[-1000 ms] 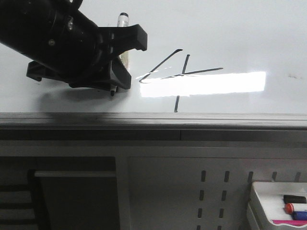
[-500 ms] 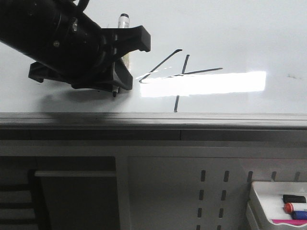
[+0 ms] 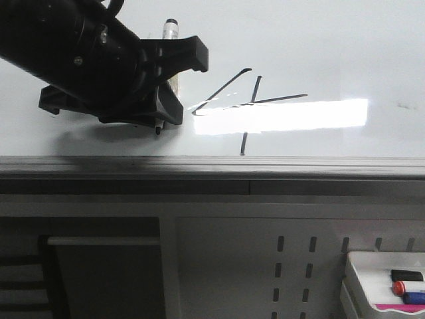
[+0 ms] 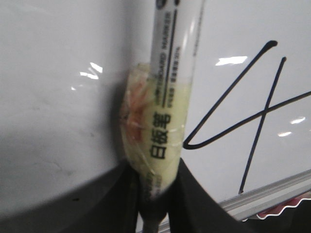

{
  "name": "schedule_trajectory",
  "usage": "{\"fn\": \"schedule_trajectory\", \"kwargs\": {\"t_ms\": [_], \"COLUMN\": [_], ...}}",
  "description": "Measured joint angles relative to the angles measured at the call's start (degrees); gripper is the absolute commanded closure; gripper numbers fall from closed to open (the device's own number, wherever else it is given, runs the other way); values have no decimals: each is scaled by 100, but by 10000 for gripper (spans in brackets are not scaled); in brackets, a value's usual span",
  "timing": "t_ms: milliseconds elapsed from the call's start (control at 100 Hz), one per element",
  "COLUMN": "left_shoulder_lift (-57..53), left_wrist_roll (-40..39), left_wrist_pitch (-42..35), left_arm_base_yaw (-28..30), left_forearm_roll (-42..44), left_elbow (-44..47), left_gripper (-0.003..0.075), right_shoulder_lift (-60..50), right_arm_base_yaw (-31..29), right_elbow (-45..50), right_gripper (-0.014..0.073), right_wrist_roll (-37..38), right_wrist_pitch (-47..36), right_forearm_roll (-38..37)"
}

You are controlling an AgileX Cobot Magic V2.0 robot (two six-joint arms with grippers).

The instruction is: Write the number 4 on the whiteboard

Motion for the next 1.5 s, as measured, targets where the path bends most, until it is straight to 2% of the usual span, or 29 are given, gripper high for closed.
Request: {"fn": "schedule_trajectory", "kwargs": {"t_ms": [660, 740, 860, 950, 1500], "left_shoulder_lift": [0, 0, 0, 0, 0], "left_wrist_roll": [0, 0, 0, -10, -41], "left_wrist_pitch": [-75, -75, -86, -113, -201], "left_arm_base_yaw": [-4, -13, -13, -13, -13], "left_forearm_roll": [0, 0, 0, -5, -32], "left_elbow": [0, 0, 0, 0, 0], "left_gripper": [736, 704, 597, 547, 536], "right_shoulder_lift": [0, 0, 0, 0, 0], "right_arm_base_yaw": [0, 0, 0, 0, 0], "right_elbow": [0, 0, 0, 0, 0], "right_gripper": [659, 659, 659, 659, 659], "right_wrist_roll": [0, 0, 0, 0, 0], "right_wrist_pitch": [-36, -36, -36, -36, -36], "right_forearm_roll": [0, 0, 0, 0, 0]}}
